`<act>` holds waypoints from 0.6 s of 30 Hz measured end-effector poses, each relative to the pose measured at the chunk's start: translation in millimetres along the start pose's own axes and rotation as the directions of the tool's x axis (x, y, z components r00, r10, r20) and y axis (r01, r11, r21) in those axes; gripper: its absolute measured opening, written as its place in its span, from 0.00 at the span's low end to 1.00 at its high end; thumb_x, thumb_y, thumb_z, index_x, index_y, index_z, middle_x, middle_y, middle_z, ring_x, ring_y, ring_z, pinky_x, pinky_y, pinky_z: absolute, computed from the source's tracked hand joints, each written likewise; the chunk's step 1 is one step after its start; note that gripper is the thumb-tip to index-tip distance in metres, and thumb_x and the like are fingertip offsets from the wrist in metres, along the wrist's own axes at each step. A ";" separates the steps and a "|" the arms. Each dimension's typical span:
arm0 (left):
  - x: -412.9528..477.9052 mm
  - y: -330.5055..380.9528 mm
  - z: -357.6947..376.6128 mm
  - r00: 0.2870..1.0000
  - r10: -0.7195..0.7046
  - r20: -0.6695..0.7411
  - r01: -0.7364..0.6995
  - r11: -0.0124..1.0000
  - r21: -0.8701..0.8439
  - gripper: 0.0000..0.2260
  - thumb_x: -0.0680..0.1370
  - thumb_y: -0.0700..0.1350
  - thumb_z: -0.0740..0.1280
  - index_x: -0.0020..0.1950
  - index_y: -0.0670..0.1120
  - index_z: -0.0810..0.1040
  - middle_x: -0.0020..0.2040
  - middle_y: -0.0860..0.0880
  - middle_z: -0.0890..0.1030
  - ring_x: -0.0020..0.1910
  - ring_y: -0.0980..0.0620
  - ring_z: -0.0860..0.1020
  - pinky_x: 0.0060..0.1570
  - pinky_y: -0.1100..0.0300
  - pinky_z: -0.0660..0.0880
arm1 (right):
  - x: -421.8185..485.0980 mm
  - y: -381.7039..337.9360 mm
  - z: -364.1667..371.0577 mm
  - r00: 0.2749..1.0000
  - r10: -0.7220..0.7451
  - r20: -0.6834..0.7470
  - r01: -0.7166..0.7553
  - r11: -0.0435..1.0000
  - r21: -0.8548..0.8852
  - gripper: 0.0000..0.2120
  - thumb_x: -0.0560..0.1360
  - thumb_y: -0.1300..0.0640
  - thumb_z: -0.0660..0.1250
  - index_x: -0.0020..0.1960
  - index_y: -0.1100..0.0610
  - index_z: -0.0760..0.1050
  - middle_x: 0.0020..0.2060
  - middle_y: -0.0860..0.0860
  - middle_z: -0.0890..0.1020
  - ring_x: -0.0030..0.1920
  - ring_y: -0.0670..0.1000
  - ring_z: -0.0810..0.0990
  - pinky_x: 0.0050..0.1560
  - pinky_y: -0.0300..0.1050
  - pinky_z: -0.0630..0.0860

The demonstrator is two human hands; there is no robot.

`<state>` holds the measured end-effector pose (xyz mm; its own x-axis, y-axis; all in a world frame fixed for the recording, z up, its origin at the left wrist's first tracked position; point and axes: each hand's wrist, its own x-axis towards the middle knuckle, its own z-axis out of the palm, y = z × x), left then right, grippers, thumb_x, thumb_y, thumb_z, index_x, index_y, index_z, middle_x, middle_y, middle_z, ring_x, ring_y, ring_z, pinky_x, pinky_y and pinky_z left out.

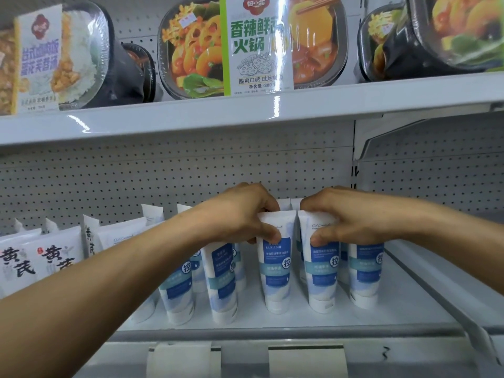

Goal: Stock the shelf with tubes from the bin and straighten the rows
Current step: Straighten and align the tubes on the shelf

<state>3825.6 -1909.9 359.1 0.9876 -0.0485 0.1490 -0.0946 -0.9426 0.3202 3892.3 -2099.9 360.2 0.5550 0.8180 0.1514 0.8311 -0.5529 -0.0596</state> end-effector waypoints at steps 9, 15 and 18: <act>-1.7 2.0 -1.4 1.000 0.001 0.024 -0.001 1.000 -0.014 0.08 0.73 0.47 0.74 0.51 0.49 0.83 0.46 0.52 0.85 0.40 0.54 0.84 0.45 0.54 0.82 | 3.2 4.0 1.7 1.000 -0.010 0.001 0.010 1.000 -0.002 0.10 0.73 0.48 0.70 0.52 0.50 0.75 0.49 0.44 0.81 0.48 0.46 0.79 0.52 0.50 0.78; -1.8 5.3 -2.3 0.999 -0.036 0.030 0.037 0.999 -0.015 0.09 0.72 0.48 0.75 0.51 0.51 0.82 0.46 0.53 0.85 0.37 0.56 0.84 0.42 0.59 0.83 | 5.9 3.5 1.3 1.000 0.002 0.024 -0.002 1.000 0.022 0.11 0.72 0.47 0.71 0.52 0.49 0.76 0.47 0.42 0.81 0.45 0.44 0.80 0.49 0.49 0.80; -3.6 7.3 -3.0 0.999 -0.043 0.026 0.043 0.999 0.020 0.10 0.71 0.48 0.76 0.51 0.52 0.82 0.46 0.54 0.85 0.38 0.57 0.83 0.40 0.62 0.81 | 7.8 5.9 1.8 1.000 -0.006 0.027 0.005 0.999 0.036 0.12 0.71 0.47 0.72 0.51 0.48 0.76 0.46 0.42 0.83 0.44 0.43 0.81 0.48 0.49 0.80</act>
<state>3820.9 -1915.7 363.7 0.9937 -0.0161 0.1109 -0.0497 -0.9501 0.3079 3901.6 -2096.5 359.3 0.5506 0.8254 0.1249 0.8347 -0.5427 -0.0938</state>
